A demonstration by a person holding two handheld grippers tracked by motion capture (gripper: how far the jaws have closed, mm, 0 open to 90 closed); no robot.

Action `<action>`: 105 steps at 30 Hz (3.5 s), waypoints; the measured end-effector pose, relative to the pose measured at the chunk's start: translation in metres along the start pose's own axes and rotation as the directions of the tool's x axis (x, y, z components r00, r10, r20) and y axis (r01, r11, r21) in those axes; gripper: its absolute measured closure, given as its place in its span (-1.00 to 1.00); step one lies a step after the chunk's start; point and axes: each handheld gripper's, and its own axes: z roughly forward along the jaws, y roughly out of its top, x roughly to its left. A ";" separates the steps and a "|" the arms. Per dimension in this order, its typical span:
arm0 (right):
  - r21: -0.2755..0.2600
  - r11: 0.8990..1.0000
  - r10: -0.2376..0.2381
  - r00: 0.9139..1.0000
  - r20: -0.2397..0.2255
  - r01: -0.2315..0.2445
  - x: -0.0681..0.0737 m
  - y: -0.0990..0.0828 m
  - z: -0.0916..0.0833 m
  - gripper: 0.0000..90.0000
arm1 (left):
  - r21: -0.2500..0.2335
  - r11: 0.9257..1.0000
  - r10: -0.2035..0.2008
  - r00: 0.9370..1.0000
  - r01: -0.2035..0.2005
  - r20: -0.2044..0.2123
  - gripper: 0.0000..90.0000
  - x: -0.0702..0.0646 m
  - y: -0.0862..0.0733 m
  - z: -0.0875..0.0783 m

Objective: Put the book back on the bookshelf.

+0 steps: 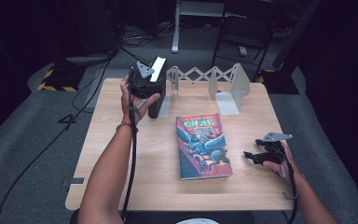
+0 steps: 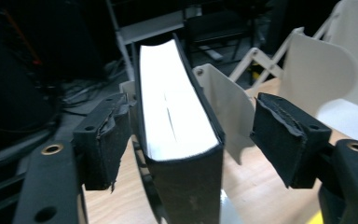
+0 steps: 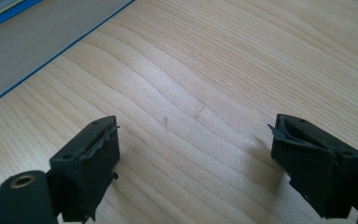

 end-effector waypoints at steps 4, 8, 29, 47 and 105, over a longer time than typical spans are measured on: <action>0.000 1.000 0.000 1.000 0.000 0.000 0.000 0.000 0.000 -0.65 | 0.007 1.000 0.024 1.000 -0.024 0.008 -0.41 0.000 -0.002 -0.005; 0.000 1.000 0.000 1.000 0.000 0.000 0.000 0.000 0.000 -0.65 | 0.023 0.998 0.064 0.998 -0.064 0.008 -0.43 -0.002 -0.007 -0.010; 0.001 1.000 0.003 1.000 0.004 -0.003 0.001 0.000 0.000 -0.65 | 0.072 0.987 0.132 0.986 -0.140 0.105 -0.47 -0.013 -0.045 -0.029; 0.032 0.999 -0.003 1.000 0.000 0.003 0.003 0.002 -0.004 -0.55 | 0.182 0.950 0.188 0.932 -0.252 0.311 -0.47 -0.052 -0.117 -0.027; -0.057 0.956 -0.290 0.888 -0.357 0.289 0.112 0.031 -0.038 -0.17 | 0.261 0.917 0.114 0.824 -0.302 0.556 -0.60 -0.072 -0.195 -0.049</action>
